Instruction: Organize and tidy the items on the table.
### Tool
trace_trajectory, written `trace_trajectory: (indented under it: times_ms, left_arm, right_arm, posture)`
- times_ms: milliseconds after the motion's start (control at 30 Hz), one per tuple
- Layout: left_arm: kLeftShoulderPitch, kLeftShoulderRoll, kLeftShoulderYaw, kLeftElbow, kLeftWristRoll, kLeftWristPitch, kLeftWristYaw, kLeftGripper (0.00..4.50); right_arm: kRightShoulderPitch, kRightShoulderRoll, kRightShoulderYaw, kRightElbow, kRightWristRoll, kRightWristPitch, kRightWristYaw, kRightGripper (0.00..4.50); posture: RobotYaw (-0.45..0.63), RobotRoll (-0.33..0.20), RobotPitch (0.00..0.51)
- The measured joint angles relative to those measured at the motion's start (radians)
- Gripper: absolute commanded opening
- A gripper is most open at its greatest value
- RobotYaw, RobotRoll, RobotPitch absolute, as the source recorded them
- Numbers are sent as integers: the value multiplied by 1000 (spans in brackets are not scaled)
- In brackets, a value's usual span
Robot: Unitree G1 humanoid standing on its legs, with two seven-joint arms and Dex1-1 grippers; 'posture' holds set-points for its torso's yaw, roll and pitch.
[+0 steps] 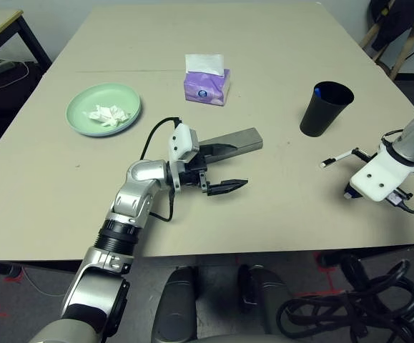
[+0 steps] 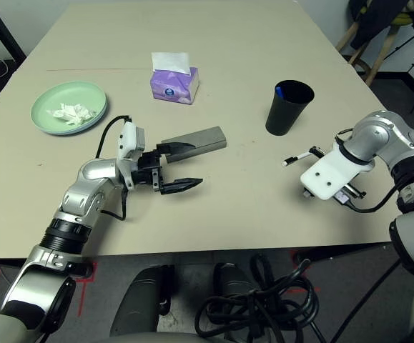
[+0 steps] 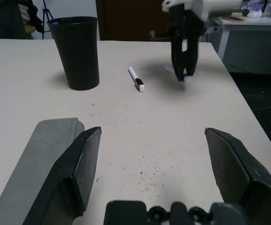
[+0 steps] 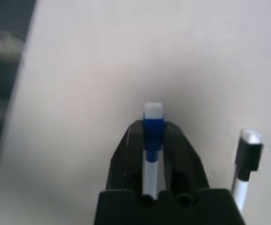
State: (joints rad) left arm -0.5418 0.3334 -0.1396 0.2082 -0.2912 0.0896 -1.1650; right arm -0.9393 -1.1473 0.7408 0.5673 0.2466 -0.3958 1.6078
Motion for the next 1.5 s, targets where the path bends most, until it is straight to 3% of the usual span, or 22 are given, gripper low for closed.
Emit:
trace_trajectory:
  times_ms: [100,200,300,433,500,667,900,1200,1367,1500]
  left_arm:
    - [-1,0,-1,2,0,-1,0,4500]
    - [-2,-1,-3,3,0,-1,-1,4500]
    - [-1,-1,-4,4,0,-1,-1,4500]
    - [-1,0,-4,5,0,-1,-1,4500]
    - [-1,-3,-4,5,0,-1,0,4500]
    - [-1,-2,0,10,1,-2,17,4500]
    - [-21,-3,3,45,12,-28,47,4500]
    - [-29,-1,3,46,12,-35,52,4500]
    - [-32,8,4,46,12,-35,52,4500]
    - [-41,24,4,46,10,-26,48,4500]
  right_arm:
    - [22,-30,-60,-216,278,328,3,421]
    - [98,71,-243,-343,458,534,-52,421]
    - [179,175,-414,-435,566,654,-188,421]
    - [258,318,-601,-503,617,731,-392,421]
    - [300,449,-691,-526,614,712,-551,421]
    - [385,639,-779,-557,508,643,-802,421]
    - [388,809,-847,-558,299,433,-1040,421]
    - [331,862,-907,-467,102,307,-1277,421]
    - [307,880,-910,-463,67,350,-1368,421]
    - [220,874,-926,-463,74,424,-1410,421]
  posture:
    - [75,0,131]
    - [70,0,130]
    - [67,0,127]
    - [57,0,125]
    - [54,0,124]
    - [55,0,120]
    - [55,0,117]
    - [57,0,116]
    - [58,0,113]
    - [60,0,108]
